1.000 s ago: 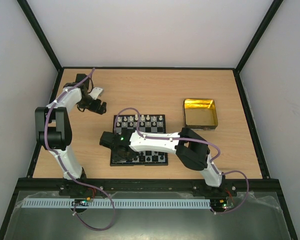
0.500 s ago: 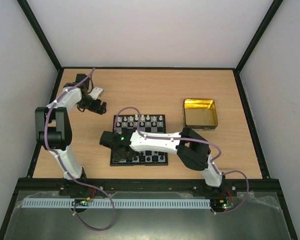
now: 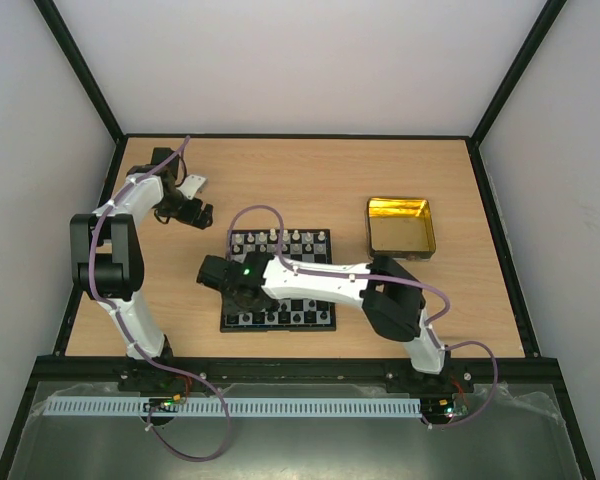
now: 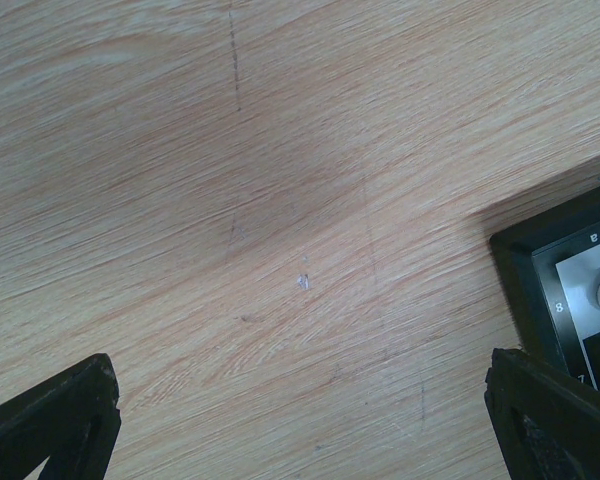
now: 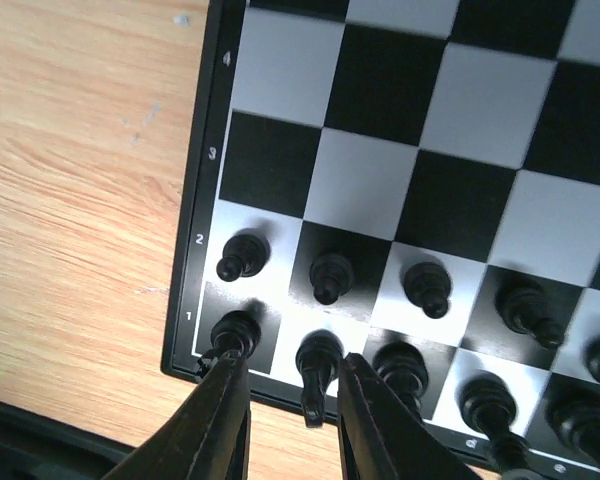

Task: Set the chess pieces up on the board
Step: Place the chess piece on the chessboard, then reset both arms

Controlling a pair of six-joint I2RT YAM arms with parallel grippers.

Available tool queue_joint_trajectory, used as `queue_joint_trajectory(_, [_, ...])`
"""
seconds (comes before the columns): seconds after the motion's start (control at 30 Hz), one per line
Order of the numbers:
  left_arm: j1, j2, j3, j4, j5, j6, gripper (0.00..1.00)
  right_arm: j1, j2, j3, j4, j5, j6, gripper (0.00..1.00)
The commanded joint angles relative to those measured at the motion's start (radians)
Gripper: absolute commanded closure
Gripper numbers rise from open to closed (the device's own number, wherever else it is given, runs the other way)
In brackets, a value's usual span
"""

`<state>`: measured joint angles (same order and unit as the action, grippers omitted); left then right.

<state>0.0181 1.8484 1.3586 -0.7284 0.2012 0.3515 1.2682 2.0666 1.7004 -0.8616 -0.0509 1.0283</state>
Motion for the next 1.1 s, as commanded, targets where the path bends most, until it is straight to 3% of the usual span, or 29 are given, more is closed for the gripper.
queue_joint_trajectory(0.0, [-0.002, 0.012, 0.033, -0.034, -0.012, 0.003, 0.01, -0.05, -0.12, 0.014, -0.037, 0.07, -0.005, 0.76])
queue_joint_trajectory(0.2, [0.0, -0.007, 0.074, -0.06, -0.018, 0.0, 0.01, -0.151, -0.248, -0.018, -0.111, 0.122, -0.056, 0.75])
queue_joint_trajectory(0.3, [0.007, -0.026, 0.103, -0.082, -0.019, 0.009, 0.01, -0.258, -0.353, -0.109, -0.126, 0.124, -0.098, 0.72])
queue_joint_trajectory(0.53, [0.085, -0.059, 0.142, -0.134, -0.01, 0.021, 0.01, -0.57, -0.561, -0.327, -0.072, 0.094, -0.273, 0.04])
queue_joint_trajectory(0.8, [0.128, -0.206, 0.036, -0.182, 0.068, 0.089, 0.01, -0.622, -0.535, -0.353, -0.028, 0.149, -0.331, 0.02])
queue_joint_trajectory(1.07, [0.128, -0.361, -0.102, -0.199, 0.124, 0.146, 0.01, -0.622, -0.666, -0.505, 0.091, 0.04, -0.365, 0.02])
